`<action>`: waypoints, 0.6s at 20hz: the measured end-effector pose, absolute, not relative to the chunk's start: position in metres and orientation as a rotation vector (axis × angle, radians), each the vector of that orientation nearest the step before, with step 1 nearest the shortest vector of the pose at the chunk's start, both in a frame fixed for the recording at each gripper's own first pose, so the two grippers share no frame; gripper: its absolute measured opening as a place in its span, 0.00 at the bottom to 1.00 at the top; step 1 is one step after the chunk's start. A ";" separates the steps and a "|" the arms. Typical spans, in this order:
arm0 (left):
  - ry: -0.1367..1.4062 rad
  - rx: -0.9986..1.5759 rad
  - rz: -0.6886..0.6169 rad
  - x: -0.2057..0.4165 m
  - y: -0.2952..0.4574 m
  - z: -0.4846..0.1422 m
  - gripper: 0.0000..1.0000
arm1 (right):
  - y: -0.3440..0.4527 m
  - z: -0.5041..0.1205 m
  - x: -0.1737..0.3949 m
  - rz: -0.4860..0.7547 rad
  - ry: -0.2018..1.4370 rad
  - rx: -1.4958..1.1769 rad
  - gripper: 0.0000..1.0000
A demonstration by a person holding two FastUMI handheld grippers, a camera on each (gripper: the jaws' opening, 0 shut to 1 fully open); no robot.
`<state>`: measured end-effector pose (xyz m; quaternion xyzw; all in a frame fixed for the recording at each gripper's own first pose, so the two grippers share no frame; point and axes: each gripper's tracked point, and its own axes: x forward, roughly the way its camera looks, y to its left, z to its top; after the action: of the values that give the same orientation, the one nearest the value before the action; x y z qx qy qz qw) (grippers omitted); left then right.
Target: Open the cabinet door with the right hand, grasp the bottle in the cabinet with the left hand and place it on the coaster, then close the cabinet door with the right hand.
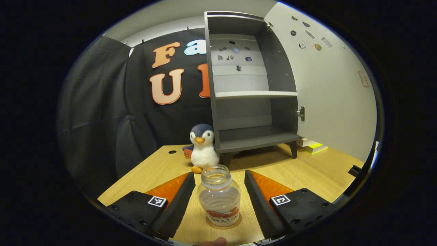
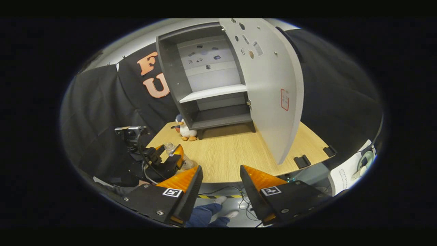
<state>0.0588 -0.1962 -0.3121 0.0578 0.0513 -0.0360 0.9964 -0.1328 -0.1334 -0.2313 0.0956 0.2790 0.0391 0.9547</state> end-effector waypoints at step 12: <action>-0.048 0.095 -0.143 0.024 -0.220 -0.165 0.94 | -0.172 -0.116 -0.134 0.074 0.262 0.191 0.69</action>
<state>0.0244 -0.2199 -0.1649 0.0473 -0.0242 -0.0715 0.9960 -0.1343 -0.1723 -0.1160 0.0950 0.1303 0.0367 0.9862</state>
